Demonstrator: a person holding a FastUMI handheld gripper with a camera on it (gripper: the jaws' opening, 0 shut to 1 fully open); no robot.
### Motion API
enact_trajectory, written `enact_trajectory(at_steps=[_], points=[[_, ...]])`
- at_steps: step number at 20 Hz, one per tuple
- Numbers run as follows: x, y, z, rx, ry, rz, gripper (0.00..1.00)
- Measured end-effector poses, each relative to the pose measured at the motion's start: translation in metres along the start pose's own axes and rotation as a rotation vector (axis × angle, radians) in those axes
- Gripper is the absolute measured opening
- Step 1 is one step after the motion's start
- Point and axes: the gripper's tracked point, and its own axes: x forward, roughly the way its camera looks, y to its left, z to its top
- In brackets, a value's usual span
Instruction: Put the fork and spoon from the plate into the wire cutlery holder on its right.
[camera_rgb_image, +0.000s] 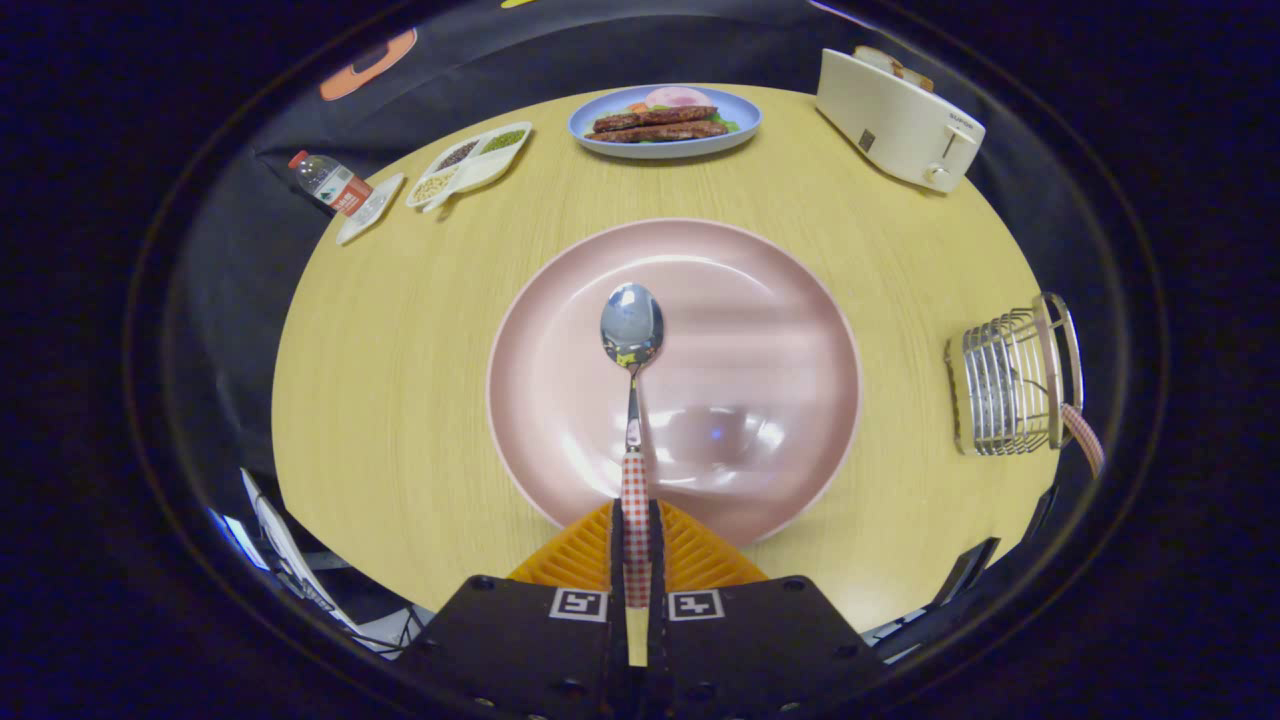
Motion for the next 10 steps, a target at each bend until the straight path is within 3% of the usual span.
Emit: enact_trajectory(at_steps=[6,10], points=[[-0.091,-0.046,0.008,0.000,0.029,0.025,0.07],[-0.140,-0.111,0.015,0.013,0.009,-0.029,0.07]])
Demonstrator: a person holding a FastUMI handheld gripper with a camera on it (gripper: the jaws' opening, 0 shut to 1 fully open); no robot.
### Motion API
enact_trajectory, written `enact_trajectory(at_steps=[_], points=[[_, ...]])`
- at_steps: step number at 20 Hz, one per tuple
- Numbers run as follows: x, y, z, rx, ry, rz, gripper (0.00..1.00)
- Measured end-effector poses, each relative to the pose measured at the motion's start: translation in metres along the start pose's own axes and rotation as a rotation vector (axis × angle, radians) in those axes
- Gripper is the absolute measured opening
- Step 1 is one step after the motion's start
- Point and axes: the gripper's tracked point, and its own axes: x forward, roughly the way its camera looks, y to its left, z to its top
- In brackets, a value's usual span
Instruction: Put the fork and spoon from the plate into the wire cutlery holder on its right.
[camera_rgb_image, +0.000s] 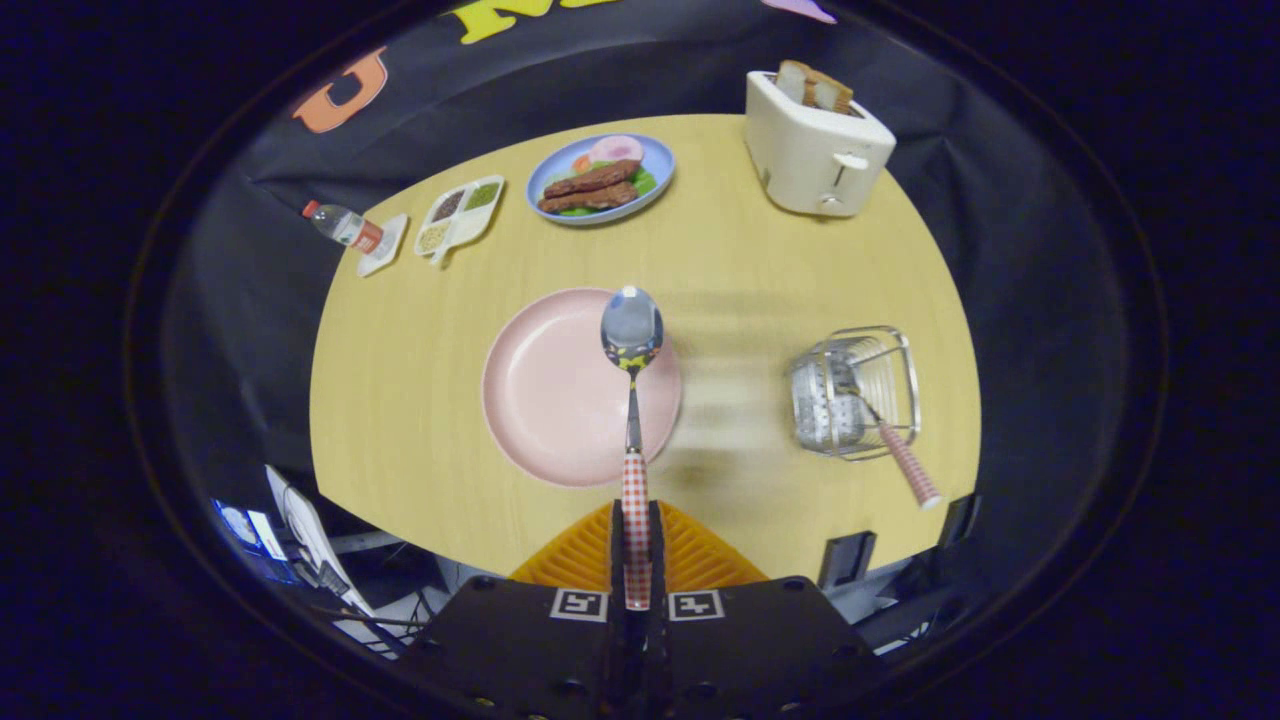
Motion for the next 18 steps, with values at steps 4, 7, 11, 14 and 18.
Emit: enact_trajectory(at_steps=[4,7,11,14,18], points=[[-0.021,-0.058,-0.012,0.029,0.045,-0.030,0.07],[-0.025,-0.087,-0.021,0.050,0.092,-0.034,0.07],[-0.023,-0.113,-0.022,0.031,0.141,-0.055,0.07],[-0.020,-0.122,-0.021,0.032,0.179,-0.056,0.07],[-0.013,-0.123,-0.019,0.076,0.239,-0.034,0.07]])
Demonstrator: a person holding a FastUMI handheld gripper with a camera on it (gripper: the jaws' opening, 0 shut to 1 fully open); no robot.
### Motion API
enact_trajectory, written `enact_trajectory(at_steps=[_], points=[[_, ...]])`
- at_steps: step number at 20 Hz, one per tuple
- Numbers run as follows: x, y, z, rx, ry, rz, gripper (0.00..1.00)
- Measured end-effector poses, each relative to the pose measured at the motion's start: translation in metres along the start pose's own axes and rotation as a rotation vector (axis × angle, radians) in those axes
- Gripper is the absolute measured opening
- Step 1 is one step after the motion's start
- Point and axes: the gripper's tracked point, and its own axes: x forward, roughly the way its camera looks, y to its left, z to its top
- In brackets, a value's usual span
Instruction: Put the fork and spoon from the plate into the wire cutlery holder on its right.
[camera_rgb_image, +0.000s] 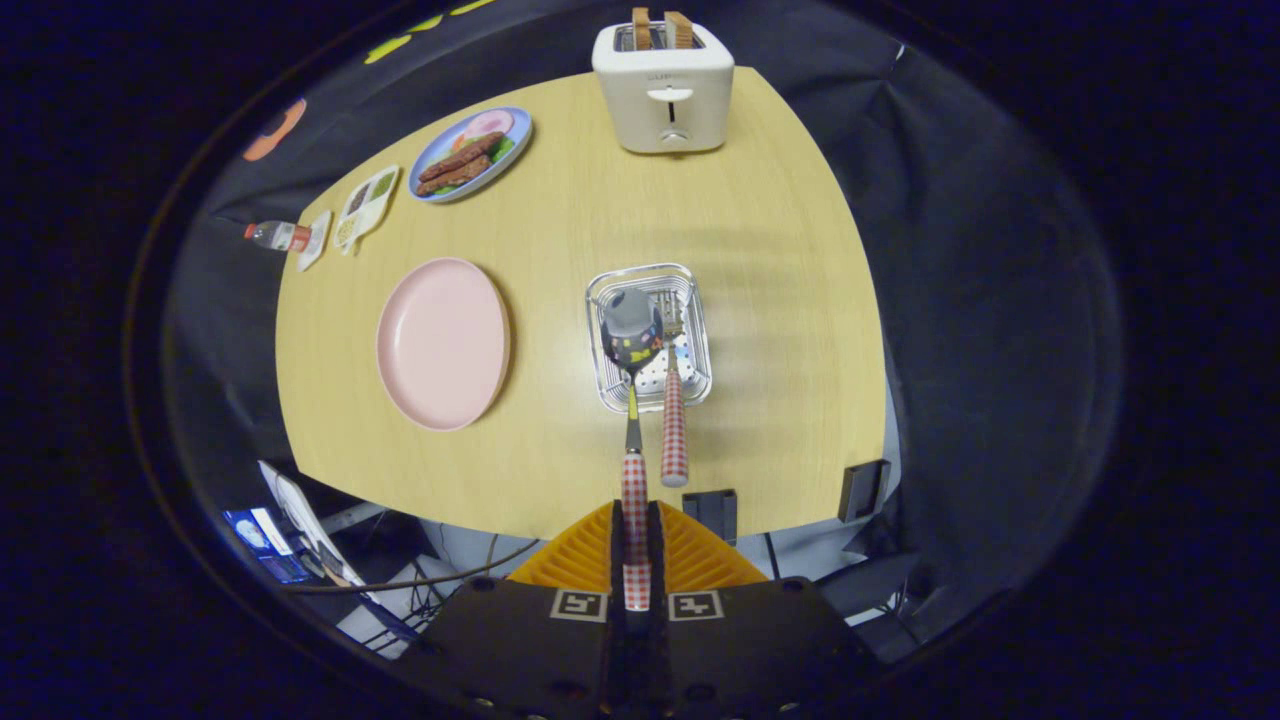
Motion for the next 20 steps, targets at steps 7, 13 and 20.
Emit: enact_trajectory(at_steps=[7,13,20], points=[[0.007,-0.003,0.004,0.070,0.105,-0.016,0.07],[0.009,0.004,0.012,0.058,0.130,-0.008,0.09],[0.013,0.005,0.032,0.069,0.108,-0.008,0.09]])
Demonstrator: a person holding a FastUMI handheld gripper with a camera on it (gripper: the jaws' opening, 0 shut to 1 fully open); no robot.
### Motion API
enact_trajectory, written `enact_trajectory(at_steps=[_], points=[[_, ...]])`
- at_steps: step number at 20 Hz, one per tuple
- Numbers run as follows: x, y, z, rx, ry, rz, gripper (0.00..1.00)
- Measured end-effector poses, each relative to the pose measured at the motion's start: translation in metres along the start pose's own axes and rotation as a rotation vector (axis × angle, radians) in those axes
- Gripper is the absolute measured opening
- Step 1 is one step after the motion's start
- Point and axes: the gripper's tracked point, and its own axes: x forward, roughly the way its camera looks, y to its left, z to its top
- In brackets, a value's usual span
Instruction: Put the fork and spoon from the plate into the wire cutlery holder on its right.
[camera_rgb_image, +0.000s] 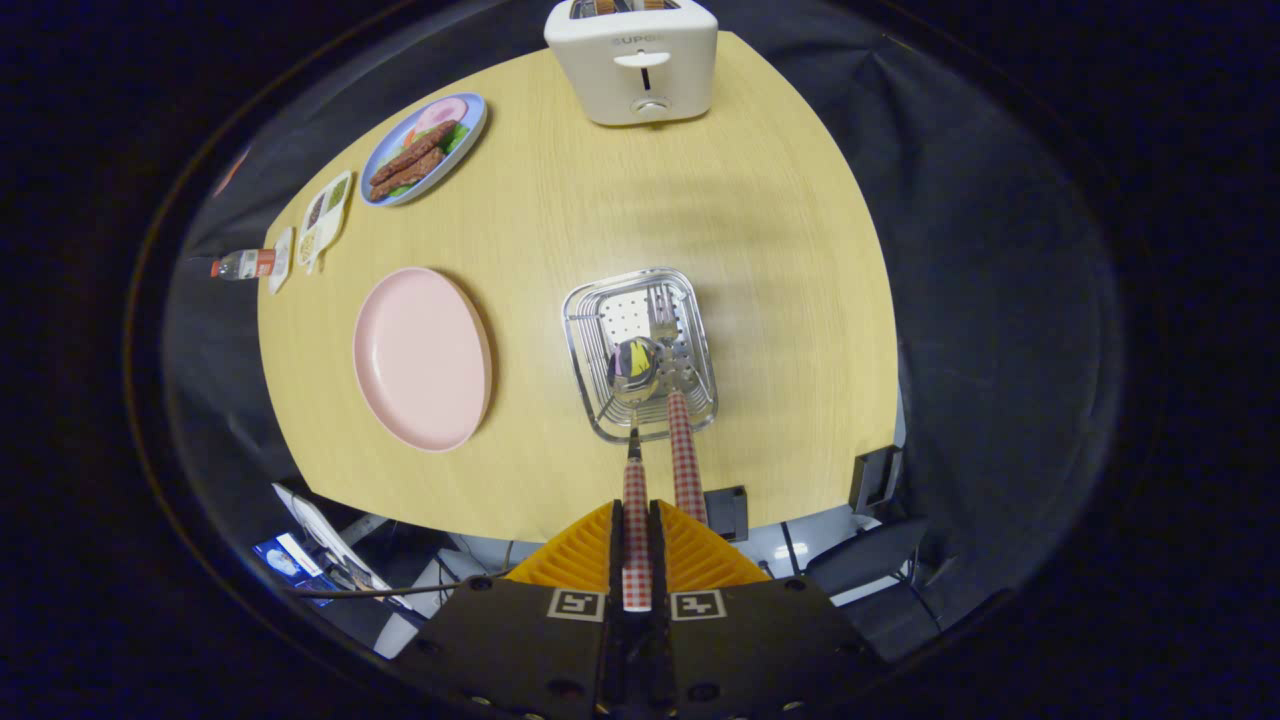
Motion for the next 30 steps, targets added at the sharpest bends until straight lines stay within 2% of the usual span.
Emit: enact_trajectory(at_steps=[10,16,17,23,25,30], points=[[0.002,0.005,0.019,0.040,-0.054,0.045,0.09],[-0.003,0.010,0.021,0.026,-0.114,0.083,0.33],[-0.006,0.010,0.022,0.025,-0.140,0.082,0.42],[-0.030,0.022,0.037,-0.053,-0.311,0.091,0.79],[-0.039,0.026,0.042,-0.058,-0.372,0.094,0.87],[-0.068,0.039,0.051,-0.053,-0.568,0.148,0.92]])
